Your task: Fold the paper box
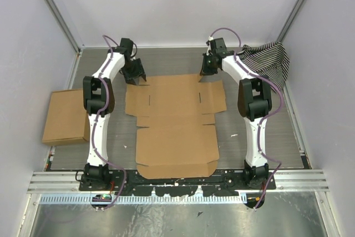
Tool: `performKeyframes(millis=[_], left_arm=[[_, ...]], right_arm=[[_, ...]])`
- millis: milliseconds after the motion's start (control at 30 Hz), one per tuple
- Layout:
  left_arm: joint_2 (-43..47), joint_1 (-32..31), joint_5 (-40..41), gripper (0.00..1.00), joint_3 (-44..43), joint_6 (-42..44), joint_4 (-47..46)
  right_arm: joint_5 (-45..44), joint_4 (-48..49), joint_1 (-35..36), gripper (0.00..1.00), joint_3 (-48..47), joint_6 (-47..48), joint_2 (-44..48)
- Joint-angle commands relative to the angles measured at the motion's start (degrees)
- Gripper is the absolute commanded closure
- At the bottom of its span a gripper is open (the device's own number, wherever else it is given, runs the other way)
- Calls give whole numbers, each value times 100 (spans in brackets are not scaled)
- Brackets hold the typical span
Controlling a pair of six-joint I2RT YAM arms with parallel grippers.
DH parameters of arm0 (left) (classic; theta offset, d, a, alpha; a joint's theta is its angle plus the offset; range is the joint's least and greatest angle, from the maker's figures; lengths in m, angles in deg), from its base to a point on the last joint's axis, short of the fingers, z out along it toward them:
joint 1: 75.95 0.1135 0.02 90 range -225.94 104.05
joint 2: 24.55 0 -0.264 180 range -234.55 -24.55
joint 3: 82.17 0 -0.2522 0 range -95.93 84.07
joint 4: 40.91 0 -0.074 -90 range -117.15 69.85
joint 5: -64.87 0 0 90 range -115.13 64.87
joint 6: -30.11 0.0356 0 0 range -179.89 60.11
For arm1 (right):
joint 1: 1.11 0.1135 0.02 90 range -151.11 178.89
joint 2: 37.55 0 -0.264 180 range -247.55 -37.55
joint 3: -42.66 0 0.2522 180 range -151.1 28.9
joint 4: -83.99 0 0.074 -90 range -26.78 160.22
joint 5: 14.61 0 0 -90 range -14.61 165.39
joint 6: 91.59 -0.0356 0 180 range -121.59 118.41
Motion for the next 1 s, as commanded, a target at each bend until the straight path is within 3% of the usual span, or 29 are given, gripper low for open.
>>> performKeyframes(millis=[0,433,967], left_arm=[[-22,-46,-154,34,30,52,-211],[130,-111,-428,42,190,70,-400],[650,-375,-697,45,223,-216,-632]], right_arm=[[134,12,-3,92,-158,-25,168],[188,-70,-3,92,-313,-60,28],[269,-157,4,91,-550,-146,-154]])
